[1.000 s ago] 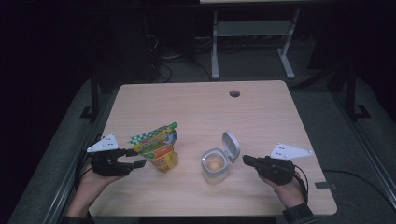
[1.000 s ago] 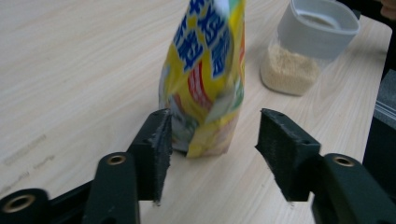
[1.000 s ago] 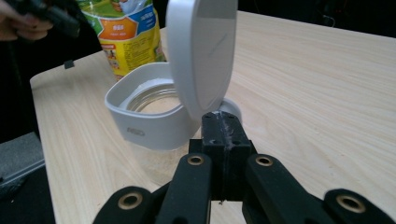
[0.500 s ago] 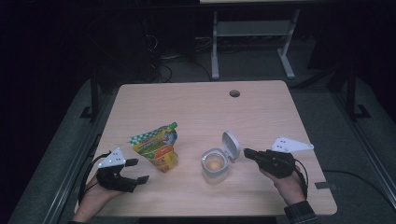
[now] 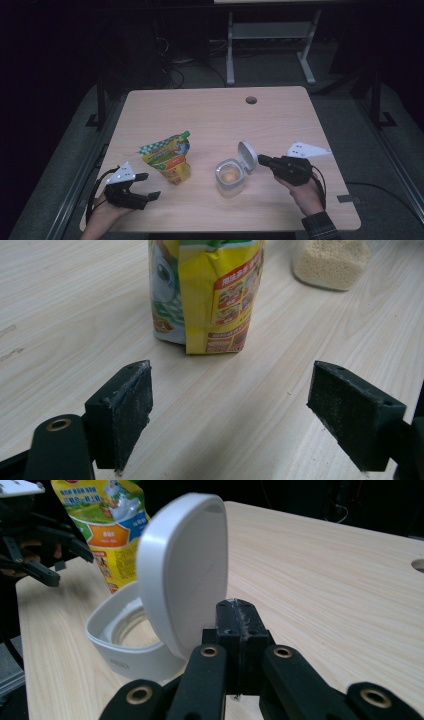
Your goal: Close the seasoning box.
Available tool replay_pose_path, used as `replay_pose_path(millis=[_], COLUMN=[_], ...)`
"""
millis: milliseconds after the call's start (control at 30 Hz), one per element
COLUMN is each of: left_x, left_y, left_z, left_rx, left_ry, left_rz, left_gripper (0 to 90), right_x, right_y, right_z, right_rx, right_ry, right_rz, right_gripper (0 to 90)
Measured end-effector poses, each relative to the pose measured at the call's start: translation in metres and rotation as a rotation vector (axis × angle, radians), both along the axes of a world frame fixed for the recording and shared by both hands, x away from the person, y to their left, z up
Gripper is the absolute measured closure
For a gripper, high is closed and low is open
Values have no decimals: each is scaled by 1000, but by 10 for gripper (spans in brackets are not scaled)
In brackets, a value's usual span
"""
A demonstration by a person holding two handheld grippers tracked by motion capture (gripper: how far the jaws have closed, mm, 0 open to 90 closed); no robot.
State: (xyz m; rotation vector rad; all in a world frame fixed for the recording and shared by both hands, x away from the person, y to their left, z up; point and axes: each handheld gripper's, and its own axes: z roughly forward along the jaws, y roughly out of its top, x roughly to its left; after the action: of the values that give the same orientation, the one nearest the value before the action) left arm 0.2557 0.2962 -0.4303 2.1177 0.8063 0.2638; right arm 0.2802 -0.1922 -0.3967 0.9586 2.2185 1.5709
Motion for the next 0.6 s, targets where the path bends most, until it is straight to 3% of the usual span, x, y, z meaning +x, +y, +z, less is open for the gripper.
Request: replay_pose_path(millis=[600], left_x=[3], left_y=[-1], left_z=[-8], left_rx=[3], left_ry=[35], left_rz=[-9], left_gripper=[179], right_x=[-6], right_y=[19], right_z=[8], right_rx=[13], right_ry=[-25], right_rz=[63], right_gripper=[897])
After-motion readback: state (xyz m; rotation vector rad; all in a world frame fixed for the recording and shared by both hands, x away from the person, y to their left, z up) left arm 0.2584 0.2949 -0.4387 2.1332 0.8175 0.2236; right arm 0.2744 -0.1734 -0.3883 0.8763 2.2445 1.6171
